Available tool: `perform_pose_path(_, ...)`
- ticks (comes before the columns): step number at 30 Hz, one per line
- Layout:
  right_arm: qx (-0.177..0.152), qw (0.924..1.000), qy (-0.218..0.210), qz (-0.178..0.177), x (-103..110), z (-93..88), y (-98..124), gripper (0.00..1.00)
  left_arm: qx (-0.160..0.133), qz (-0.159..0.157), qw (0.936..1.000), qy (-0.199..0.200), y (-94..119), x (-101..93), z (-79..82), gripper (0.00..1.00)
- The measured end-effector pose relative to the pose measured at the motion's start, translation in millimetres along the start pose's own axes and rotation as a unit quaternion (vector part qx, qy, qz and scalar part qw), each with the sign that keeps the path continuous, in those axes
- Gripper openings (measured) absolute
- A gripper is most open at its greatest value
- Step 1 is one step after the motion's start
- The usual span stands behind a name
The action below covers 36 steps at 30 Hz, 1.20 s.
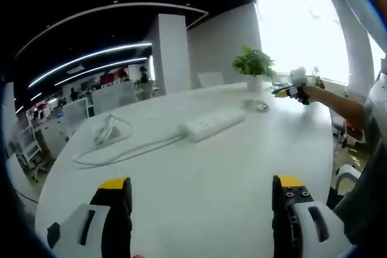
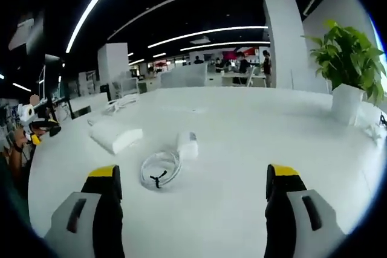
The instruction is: Straighten the power strip on the desk, plug the charger into it
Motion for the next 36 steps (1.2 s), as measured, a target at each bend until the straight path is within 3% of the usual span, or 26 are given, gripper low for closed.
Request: perform_pose_path(36,0.038,0.9983,0.043,0.008,25,-2.1,-64,1.00,-0.001,0.011,0.9998,0.016,2,17.1,-10.5,0.99)
Point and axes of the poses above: the point that each gripper's makers call its tool centre point, and the gripper's own axes: y roughly backward along the fingers, x roughly to its left, z roughly out of its top, the point moved 2 cm from there along y, roughly backward along the fingers, and after that the axes turned 15 degrees about -z, right-handed, at the moved point
